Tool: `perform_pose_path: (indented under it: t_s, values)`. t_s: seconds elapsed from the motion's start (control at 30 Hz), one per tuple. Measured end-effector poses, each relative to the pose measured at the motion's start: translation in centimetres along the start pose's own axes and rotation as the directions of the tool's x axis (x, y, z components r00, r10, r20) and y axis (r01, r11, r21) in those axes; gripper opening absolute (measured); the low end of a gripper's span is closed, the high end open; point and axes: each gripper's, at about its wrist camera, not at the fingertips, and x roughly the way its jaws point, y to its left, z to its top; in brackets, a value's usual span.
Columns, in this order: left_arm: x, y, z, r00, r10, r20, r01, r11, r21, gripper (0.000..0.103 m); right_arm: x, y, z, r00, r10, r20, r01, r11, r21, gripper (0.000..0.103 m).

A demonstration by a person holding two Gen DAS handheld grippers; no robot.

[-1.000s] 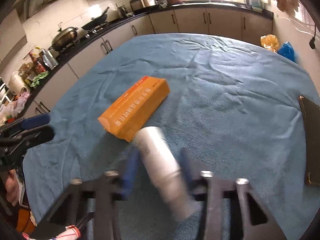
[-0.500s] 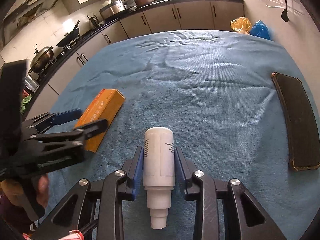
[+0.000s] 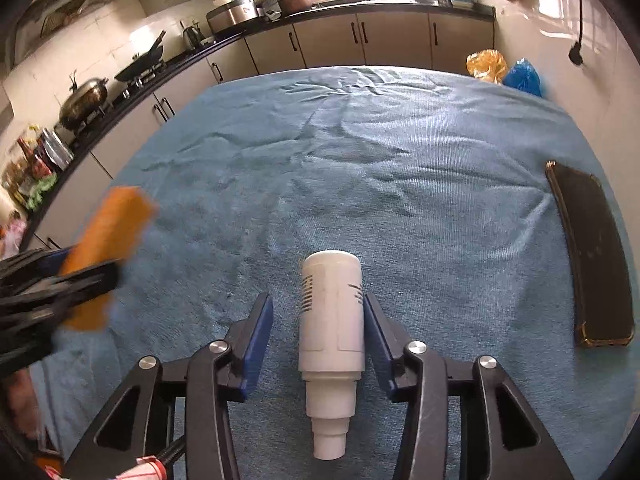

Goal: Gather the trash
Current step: 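Grasp the orange box with the left tool while the right tool grasps the white spray bottle, then carry the orange box and white bottle over the red basket with both tools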

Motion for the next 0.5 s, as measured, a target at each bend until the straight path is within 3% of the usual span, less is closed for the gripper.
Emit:
perform_pose_path:
  t_s: [0.23, 0.3, 0.33, 0.5]
  values:
    - [-8.1, 7.7, -6.8, 0.998, 0.028, 0.052, -0.021, 0.989, -0.149, 0.047, 0.3, 1.0, 0.0, 0.998, -0.060, 0.004, 0.060, 0.997, -0.043, 0.048]
    - [-9.8, 9.9, -8.5, 0.996, 0.049, 0.070, -0.034, 0.979, -0.200, 0.047, 0.5, 1.5, 0.0, 0.993, -0.114, 0.009, 0.114, 0.991, -0.069, 0.034]
    - [-10.7, 11.2, -9.5, 0.995, 0.059, 0.079, -0.039, 0.972, -0.234, 0.047, 0.6, 1.7, 0.0, 0.988, -0.154, 0.015, 0.155, 0.985, -0.077, 0.033]
    - [-13.1, 15.4, -13.5, 0.990, 0.101, 0.096, -0.063, 0.941, -0.332, 0.047, 0.3, 1.9, -0.1, 0.986, -0.166, 0.006, 0.166, 0.986, -0.003, 0.032]
